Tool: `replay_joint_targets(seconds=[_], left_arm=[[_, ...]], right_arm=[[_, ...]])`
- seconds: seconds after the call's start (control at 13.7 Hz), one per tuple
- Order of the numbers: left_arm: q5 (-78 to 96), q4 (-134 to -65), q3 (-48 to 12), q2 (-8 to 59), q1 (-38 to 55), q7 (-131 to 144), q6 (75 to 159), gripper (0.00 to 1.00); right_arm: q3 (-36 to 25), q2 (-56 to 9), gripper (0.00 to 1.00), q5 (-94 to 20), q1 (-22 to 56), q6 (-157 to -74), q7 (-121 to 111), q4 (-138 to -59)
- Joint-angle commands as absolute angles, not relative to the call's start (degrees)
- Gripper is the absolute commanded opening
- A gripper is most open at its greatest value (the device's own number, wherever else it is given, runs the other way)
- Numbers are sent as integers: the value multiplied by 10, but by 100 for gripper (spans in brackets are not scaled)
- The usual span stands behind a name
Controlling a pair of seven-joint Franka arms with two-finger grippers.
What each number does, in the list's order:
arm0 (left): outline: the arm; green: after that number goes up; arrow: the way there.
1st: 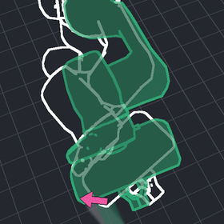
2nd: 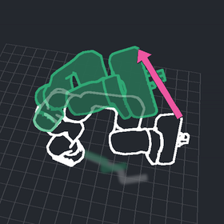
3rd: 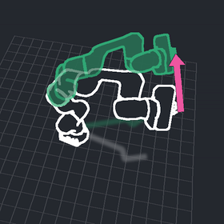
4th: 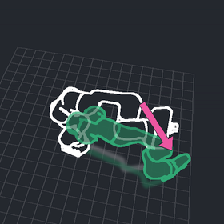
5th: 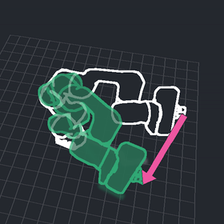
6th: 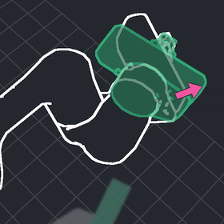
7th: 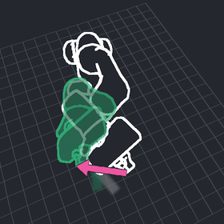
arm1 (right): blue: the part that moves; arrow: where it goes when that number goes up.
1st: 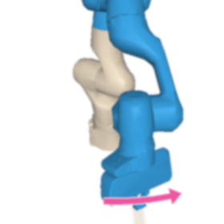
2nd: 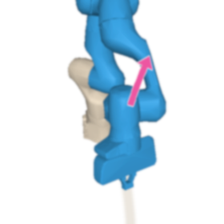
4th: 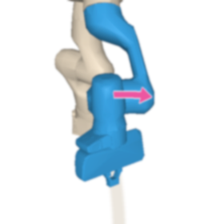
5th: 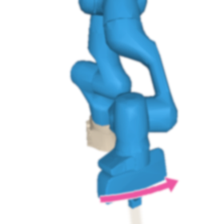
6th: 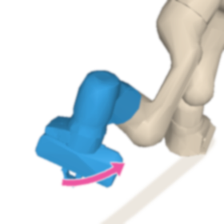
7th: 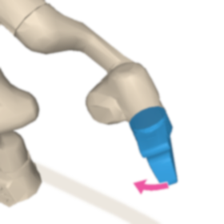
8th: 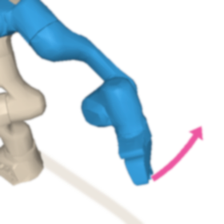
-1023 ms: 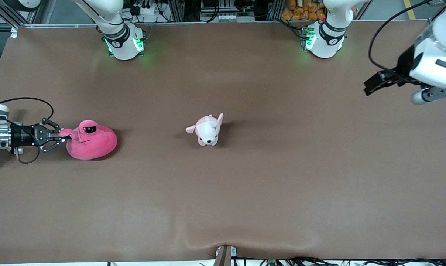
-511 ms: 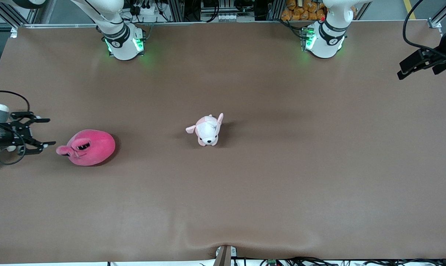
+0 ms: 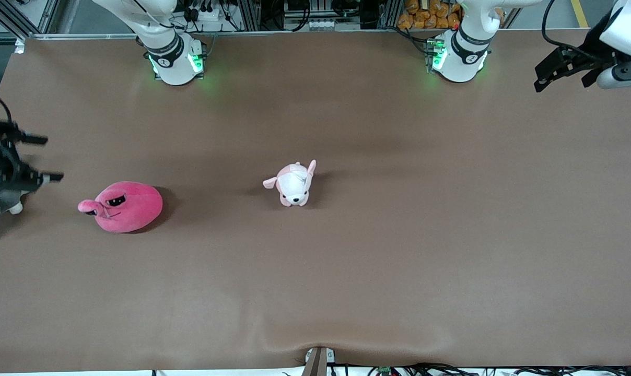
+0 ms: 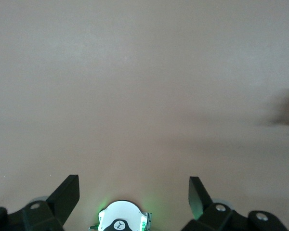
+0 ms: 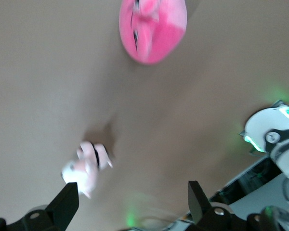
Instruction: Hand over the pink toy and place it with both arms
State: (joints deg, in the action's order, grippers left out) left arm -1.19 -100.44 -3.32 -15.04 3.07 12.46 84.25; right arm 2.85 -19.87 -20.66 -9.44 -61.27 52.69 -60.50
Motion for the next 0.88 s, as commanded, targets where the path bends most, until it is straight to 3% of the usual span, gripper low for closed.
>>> replay_joint_targets(seconds=[0.0, 0.22, 0.51, 0.58, 0.8], left_arm=[[-7, -1018, -25, -163, 37, 117, 850, 100], [-7, -999, -25, -150, 33, 109, 847, 100], [-18, -997, -25, -147, 33, 73, 831, 100], [-17, -999, -26, -147, 31, 73, 834, 100], [-25, -1000, -25, -147, 25, 68, 834, 100]], right_arm=[[47, -127, 100, -103, -33, -599, 394, -624], [44, -56, 100, -33, -18, -598, 202, -678], [47, 109, 100, -15, -24, -775, 131, -930], [49, 126, 100, -13, -20, -792, 116, -955], [47, 90, 100, 13, -21, -790, 87, -893]])
